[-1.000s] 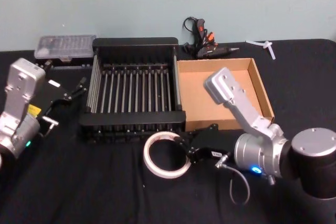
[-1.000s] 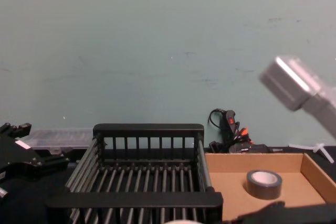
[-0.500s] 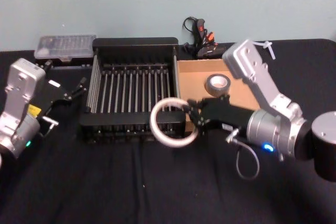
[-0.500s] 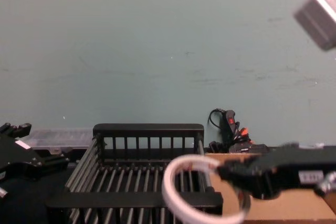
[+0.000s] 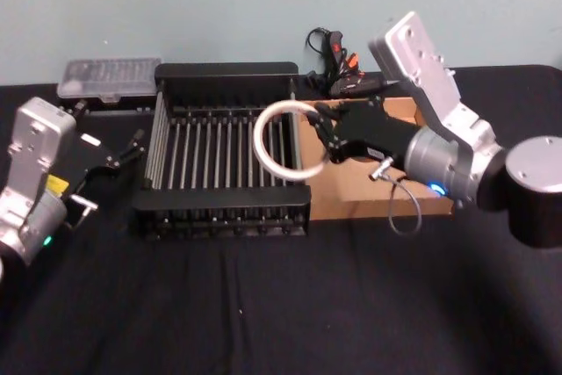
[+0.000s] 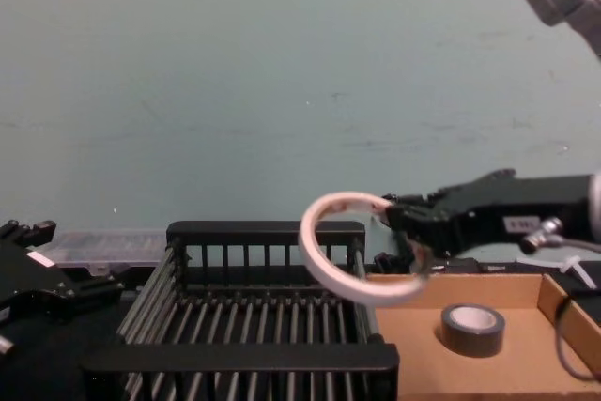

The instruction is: Pick up the white tape and place it into the black box , Pick up the silver tape and place it into the brown box.

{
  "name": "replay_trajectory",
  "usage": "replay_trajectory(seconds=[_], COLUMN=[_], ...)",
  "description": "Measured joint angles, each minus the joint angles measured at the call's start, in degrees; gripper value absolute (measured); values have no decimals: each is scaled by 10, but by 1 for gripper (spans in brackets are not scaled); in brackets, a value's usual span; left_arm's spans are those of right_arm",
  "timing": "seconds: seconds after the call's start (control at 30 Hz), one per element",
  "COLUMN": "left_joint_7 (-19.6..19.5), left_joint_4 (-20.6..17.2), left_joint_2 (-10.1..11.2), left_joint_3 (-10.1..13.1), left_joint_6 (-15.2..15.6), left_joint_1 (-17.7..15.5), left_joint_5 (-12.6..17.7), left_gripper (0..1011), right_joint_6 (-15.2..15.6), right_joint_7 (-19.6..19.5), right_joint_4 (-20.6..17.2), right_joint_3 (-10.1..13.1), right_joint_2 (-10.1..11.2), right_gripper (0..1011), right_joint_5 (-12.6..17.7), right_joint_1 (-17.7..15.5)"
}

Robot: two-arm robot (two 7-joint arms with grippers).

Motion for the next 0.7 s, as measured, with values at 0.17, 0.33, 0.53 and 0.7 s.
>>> replay_trajectory(seconds=[0.17,0.33,0.53,0.7], left_joint_7=[0,0,0,0], left_joint_4=[0,0,0,0], left_joint_2=[0,0,0,0], left_joint_3=[0,0,0,0], left_joint_6=[0,0,0,0], left_joint_1=[0,0,0,0], left_joint_5=[0,0,0,0], left_gripper=[1001,1001,1001,1001], right_joint_6=[-26,-65,-108,-142], right_joint_7=[-2,-5,-14,-23], right_joint_4=[46,120,212,286], right_joint_3=[-16,-38,-55,-66], right_joint_2=[-12,-38,-78,-111], right_gripper=[98,98,98,98], right_joint_5=[-11,-27,-44,-59], right_joint_1=[37,86,134,166])
